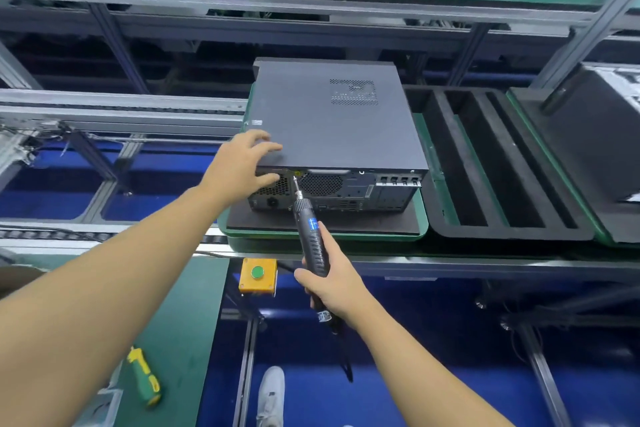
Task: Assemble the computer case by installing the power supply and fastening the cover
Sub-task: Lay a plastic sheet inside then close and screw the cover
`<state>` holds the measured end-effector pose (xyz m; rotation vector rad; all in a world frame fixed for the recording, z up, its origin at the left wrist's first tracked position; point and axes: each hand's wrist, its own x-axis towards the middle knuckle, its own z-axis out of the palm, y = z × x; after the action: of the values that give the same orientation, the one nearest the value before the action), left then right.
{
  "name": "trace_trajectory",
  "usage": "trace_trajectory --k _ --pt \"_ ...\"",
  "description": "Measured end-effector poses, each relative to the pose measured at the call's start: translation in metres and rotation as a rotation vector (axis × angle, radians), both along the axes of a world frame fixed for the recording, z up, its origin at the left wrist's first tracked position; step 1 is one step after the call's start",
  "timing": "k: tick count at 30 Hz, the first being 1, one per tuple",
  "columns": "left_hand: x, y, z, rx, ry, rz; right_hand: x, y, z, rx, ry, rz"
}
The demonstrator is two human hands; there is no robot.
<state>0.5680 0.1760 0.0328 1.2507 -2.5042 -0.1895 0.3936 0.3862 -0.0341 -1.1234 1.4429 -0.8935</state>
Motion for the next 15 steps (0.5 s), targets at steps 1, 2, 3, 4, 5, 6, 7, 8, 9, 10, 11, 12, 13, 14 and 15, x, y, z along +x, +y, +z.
trace_trajectory --k 1,2,3,4,5,6,7,8,9,10,11,12,13,14,15 --pt "-0.003 -0.004 -0.004 0.010 -0.023 -0.021 0.003 -0.003 0.000 0.002 -0.005 -0.004" --pt "-0.008 -0.007 -0.007 0.038 -0.025 -0.030 0.004 -0.005 0.000 0.005 -0.010 -0.010" --pt "-0.013 -0.009 -0.012 0.066 -0.024 -0.028 0.005 -0.008 0.000 0.008 -0.013 -0.017" --pt "-0.017 -0.011 -0.016 0.078 -0.022 -0.015 0.006 -0.010 0.000 0.012 -0.014 -0.024" --pt "-0.021 -0.012 -0.020 0.069 -0.014 0.011 0.006 -0.011 0.000 0.014 -0.012 -0.030" --pt "-0.024 -0.013 -0.022 0.059 -0.003 0.043 0.006 -0.012 0.000 0.015 -0.010 -0.034" --pt "-0.025 -0.014 -0.024 0.054 0.004 0.066 0.007 -0.012 -0.001 0.016 -0.006 -0.035" --pt "-0.024 -0.016 -0.025 0.049 0.002 0.074 0.007 -0.013 -0.001 0.016 -0.002 -0.035" --pt "-0.024 -0.017 -0.026 0.047 -0.005 0.074 0.008 -0.014 -0.001 0.016 0.004 -0.034" --pt "-0.023 -0.017 -0.026 0.047 -0.012 0.074 0.009 -0.015 -0.001 0.017 0.007 -0.037" --pt "-0.023 -0.018 -0.027 0.048 -0.014 0.076 0.010 -0.016 0.000 0.019 0.005 -0.041" --pt "-0.023 -0.018 -0.027 0.051 -0.013 0.079 0.012 -0.017 -0.001 0.020 -0.001 -0.044" --pt "-0.024 -0.017 -0.026 0.055 -0.011 0.082 0.013 -0.017 -0.001 0.019 -0.009 -0.046" --pt "-0.024 -0.017 -0.026 0.060 -0.010 0.082 0.014 -0.018 -0.002 0.017 -0.014 -0.048" --pt "-0.024 -0.017 -0.026 0.064 -0.010 0.082 0.015 -0.018 -0.002 0.016 -0.018 -0.052"
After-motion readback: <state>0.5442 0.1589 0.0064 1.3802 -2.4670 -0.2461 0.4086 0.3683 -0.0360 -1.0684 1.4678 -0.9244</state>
